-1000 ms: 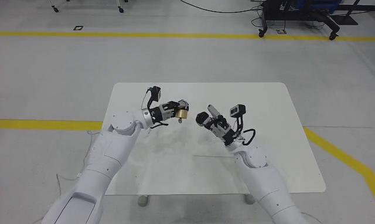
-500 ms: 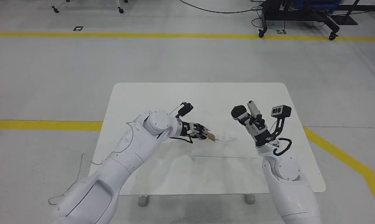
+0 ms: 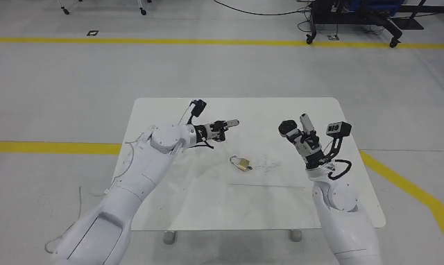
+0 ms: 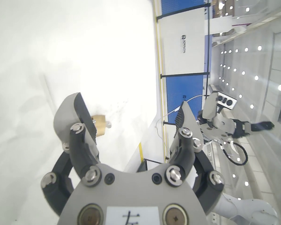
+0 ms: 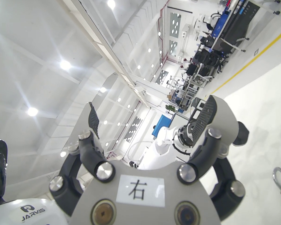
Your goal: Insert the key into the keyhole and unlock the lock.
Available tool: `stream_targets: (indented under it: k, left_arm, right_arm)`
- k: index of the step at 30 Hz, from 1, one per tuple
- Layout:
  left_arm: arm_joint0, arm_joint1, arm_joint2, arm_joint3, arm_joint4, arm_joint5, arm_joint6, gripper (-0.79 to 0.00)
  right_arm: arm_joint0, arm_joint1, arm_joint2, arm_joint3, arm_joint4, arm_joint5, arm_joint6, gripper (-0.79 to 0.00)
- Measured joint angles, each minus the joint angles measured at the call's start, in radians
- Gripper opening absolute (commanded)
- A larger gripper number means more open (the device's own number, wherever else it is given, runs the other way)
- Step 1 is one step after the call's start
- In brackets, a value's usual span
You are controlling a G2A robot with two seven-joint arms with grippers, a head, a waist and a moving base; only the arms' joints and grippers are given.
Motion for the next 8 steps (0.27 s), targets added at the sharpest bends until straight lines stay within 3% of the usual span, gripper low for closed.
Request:
stream_targets:
  k: [3,5,8]
  left_arm:
    - [0.101,0.055,-0.111,-0.185,0.131,-0.121,0.091,0.000]
    - [0.189,0.083,-0.183,-0.329,0.268,-0.149,0.170,0.000]
    - [0.195,0.085,-0.184,-0.376,0.326,-0.145,0.174,0.000]
  right_arm:
    - [-0.022,0.005,0.051,-0.032,0.042,-0.071,0.000,0.000]
    - [-0.032,0.007,0.072,-0.045,0.049,-0.091,0.002,-0.001]
    - [-0.031,0.007,0.071,-0.044,0.048,-0.089,0.003,-0.001]
